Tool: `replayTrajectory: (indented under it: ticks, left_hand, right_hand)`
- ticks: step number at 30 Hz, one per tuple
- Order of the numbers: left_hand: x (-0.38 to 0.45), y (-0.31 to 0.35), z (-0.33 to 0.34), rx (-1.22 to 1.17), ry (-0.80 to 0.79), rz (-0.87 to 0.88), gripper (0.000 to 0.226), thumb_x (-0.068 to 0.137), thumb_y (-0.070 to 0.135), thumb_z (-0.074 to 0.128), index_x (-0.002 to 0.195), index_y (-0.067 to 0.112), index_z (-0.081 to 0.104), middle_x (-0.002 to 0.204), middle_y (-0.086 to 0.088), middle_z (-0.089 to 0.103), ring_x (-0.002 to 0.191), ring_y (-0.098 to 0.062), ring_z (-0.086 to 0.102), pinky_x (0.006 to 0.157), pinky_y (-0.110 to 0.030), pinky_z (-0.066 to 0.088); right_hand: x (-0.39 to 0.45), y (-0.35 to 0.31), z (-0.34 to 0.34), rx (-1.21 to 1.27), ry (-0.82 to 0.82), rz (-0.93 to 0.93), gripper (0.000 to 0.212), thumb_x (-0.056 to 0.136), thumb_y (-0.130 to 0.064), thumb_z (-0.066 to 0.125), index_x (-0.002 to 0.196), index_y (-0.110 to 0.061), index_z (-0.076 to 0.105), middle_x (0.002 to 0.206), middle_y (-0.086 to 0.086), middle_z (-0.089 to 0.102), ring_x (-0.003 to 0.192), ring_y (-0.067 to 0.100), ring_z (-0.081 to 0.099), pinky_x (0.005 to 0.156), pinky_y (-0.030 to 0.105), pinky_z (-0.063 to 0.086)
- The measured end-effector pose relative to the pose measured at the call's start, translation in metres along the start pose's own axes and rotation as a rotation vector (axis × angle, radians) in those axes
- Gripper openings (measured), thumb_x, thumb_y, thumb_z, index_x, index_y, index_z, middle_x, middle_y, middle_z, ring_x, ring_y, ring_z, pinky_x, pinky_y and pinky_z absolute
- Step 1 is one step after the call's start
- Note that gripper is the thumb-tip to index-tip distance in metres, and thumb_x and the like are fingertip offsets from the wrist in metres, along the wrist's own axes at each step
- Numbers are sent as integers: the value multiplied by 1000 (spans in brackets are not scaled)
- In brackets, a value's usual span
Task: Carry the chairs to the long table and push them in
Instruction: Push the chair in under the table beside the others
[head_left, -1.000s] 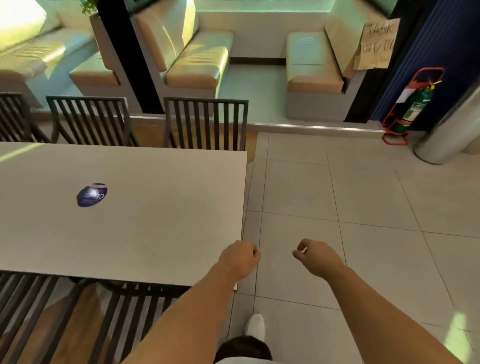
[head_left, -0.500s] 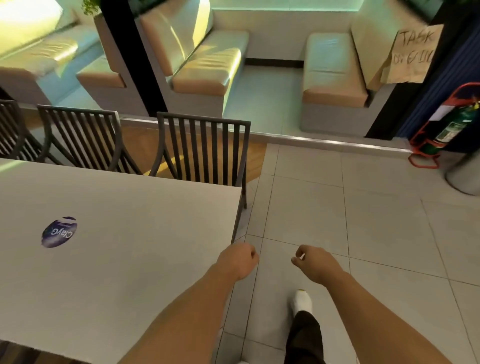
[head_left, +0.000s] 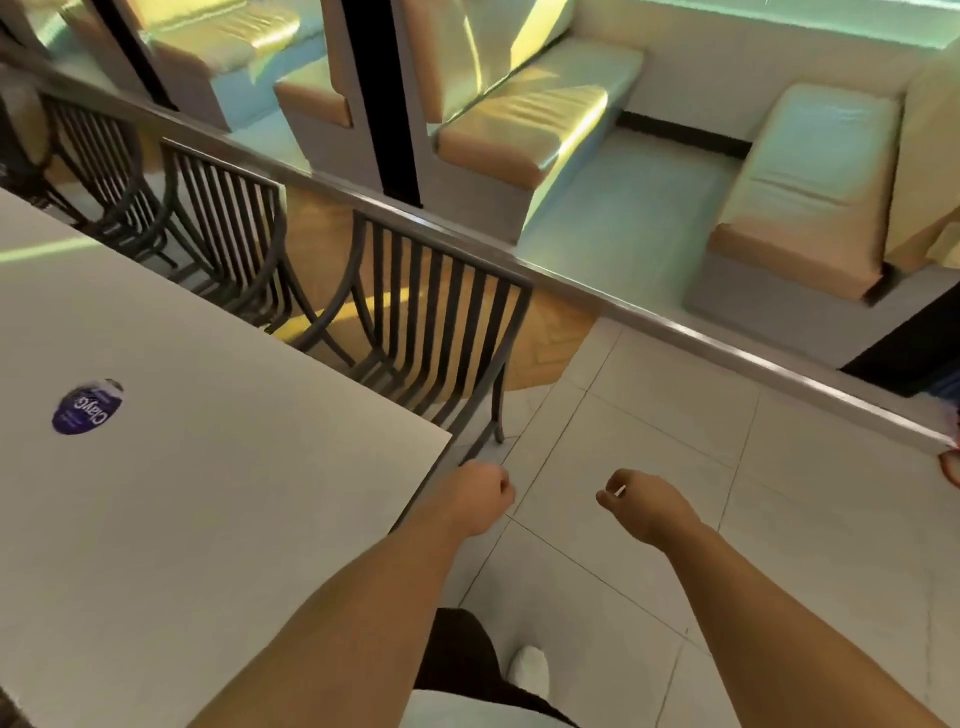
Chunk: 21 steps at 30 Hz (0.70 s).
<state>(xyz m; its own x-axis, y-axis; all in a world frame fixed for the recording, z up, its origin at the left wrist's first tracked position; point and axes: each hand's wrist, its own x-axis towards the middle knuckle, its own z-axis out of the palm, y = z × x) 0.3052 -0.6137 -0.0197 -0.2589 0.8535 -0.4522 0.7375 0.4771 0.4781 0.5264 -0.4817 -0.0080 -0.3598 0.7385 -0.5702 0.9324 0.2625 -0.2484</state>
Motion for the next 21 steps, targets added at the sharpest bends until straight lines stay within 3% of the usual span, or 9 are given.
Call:
replayTrajectory:
  ticks: [3, 9, 14, 18, 21]
  left_hand:
    - [31, 9, -9, 12, 15, -55, 27, 105, 34, 49, 111, 19, 71, 96, -3, 71, 83, -16, 66, 75, -33, 57]
    - [111, 18, -36, 11, 63, -143, 27, 105, 33, 48, 116, 20, 68, 89, 2, 64, 79, -12, 60, 65, -27, 43]
    - [208, 29, -84, -13, 88, -171, 28, 106, 36, 47, 112, 20, 69, 90, 3, 65, 77, -11, 63, 65, -28, 51]
    - [289, 43, -139, -78, 63, -137, 24, 105, 38, 48, 107, 24, 67, 88, 3, 65, 76, -12, 63, 61, -29, 47]
    - [340, 52, -180, -107, 78, -129, 22, 106, 38, 49, 101, 24, 65, 86, 3, 66, 76, -11, 65, 67, -32, 54]
  right_hand:
    - [39, -1, -29, -25, 3, -47, 35, 102, -50, 52, 122, -23, 63, 115, 1, 69, 100, 20, 61, 83, 35, 49]
    - [119, -27, -83, -74, -15, -133, 38, 103, -49, 51, 127, -22, 62, 121, 3, 68, 105, 21, 62, 87, 35, 50]
    - [204, -58, -143, -94, 15, -182, 38, 102, -48, 53, 130, -23, 61, 123, 4, 68, 109, 23, 62, 93, 37, 51]
    - [274, -83, -202, -144, 28, -191, 37, 102, -50, 54, 127, -24, 61, 121, 2, 69, 107, 22, 62, 91, 36, 52]
    - [323, -98, -248, -182, 25, -193, 37, 102, -49, 54, 126, -23, 62, 121, 3, 69, 107, 22, 63, 94, 38, 52]
